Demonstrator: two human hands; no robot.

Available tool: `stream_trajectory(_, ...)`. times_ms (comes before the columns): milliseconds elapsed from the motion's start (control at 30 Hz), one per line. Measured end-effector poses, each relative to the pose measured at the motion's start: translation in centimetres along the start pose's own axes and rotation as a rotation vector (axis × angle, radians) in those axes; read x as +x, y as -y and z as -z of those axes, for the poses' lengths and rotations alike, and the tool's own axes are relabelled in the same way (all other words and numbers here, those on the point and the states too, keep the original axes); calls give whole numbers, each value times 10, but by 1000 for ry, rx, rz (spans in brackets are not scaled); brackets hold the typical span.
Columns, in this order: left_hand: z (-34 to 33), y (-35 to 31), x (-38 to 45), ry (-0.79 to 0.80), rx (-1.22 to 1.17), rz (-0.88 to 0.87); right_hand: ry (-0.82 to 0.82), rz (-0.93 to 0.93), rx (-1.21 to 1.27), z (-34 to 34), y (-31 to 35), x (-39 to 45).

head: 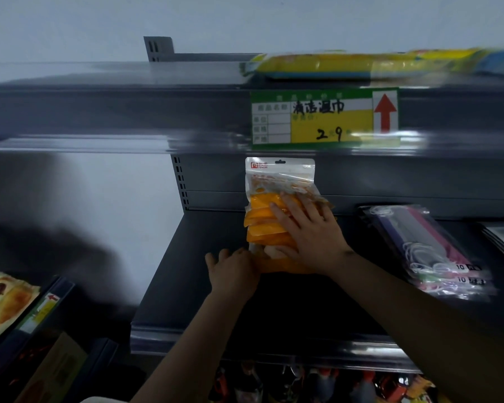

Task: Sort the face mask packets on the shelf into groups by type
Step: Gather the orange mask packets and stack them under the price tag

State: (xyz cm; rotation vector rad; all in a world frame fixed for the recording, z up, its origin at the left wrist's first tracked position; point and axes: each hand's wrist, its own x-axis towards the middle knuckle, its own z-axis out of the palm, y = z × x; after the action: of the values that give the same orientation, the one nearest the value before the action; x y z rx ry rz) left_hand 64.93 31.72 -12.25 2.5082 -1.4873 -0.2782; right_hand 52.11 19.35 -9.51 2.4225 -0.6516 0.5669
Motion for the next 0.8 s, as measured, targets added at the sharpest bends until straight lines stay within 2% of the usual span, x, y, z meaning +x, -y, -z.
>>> stream_trajectory(100,-7,-9,-3,-32,91,-139,6,7,13,3,-1,2)
stream_trajectory(233,-19,-11,-7,73,159,-270,39,7,3,5,0,2)
stream_trajectory(433,-22,-5,-15,173,176,-281,44,17,-8,4,1,0)
stream_trajectory(600,-18,9,-20,134,158,-330,52,17,10,4,3,-2)
stream_trajectory(667,-15,13,-21,69,40,-318,88,21,7,5,5,-3)
stream_trajectory(700,-13,14,-22,-26,-76,-283,107,15,12,6,7,-4)
stream_trajectory(767,-7,16,-21,-257,-405,-118,128,2,31,7,10,-6)
stream_trajectory(800,-2,16,-18,-318,-611,-31,122,7,23,8,10,-7)
